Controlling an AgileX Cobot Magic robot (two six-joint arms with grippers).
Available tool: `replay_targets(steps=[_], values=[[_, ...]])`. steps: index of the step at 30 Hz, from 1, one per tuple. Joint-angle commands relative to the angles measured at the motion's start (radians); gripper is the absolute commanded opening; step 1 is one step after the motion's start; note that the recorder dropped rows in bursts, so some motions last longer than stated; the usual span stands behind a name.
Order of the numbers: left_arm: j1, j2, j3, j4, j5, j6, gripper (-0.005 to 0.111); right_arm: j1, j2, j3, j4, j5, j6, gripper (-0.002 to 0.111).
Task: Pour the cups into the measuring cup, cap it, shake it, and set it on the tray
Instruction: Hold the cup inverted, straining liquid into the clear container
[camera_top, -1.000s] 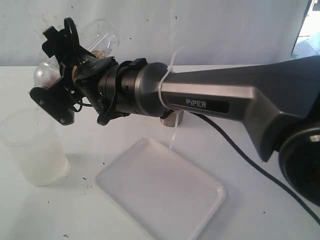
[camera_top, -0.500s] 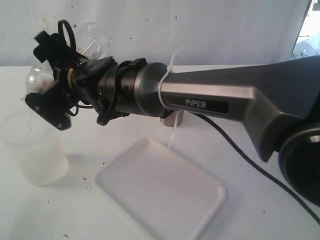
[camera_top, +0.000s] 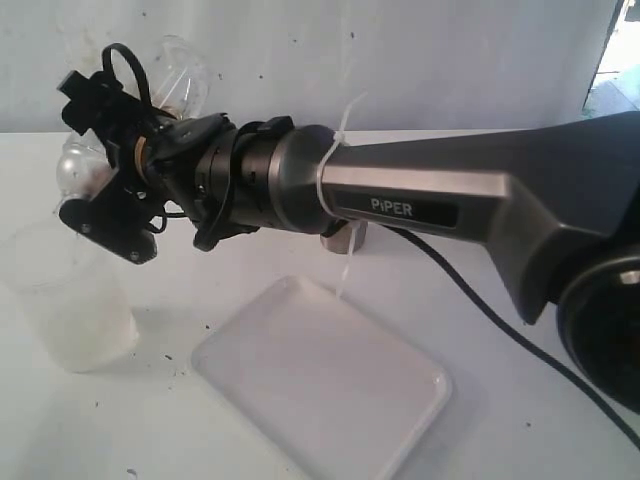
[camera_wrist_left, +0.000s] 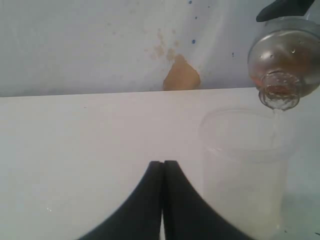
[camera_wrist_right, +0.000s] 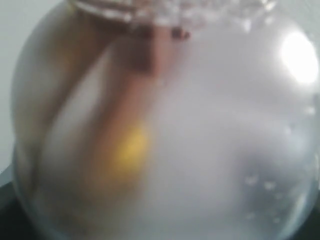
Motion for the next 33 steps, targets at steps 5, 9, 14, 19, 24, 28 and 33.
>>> replay_targets(steps=[5, 9, 14, 19, 24, 28, 33], values=[[0.001, -0.004, 0.005, 0.0, -0.012, -0.007, 0.0, 0.001, -0.018, -0.012, -0.014, -0.014, 0.02, 0.0], [0.001, -0.004, 0.005, 0.0, -0.012, -0.007, 0.0, 0.001, -0.018, -0.012, -0.014, -0.014, 0.059, 0.0], [0.001, -0.004, 0.005, 0.0, -0.012, -0.007, 0.0, -0.001, 0.014, -0.066, -0.014, -0.038, 0.131, 0.0], [0.001, -0.004, 0.005, 0.0, -0.012, -0.007, 0.0, -0.001, 0.036, -0.084, -0.014, 0.032, 0.116, 0.0], [0.001, -0.004, 0.005, 0.0, -0.012, -0.007, 0.0, -0.001, 0.036, -0.084, -0.014, 0.004, -0.066, 0.0], [0.001, -0.004, 0.005, 0.0, -0.012, -0.007, 0.0, -0.001, 0.036, -0.084, -0.014, 0.004, -0.108, 0.0], [0.001, -0.004, 0.005, 0.0, -0.012, -0.007, 0.0, -0.001, 0.036, -0.084, -0.014, 0.004, -0.106, 0.0]])
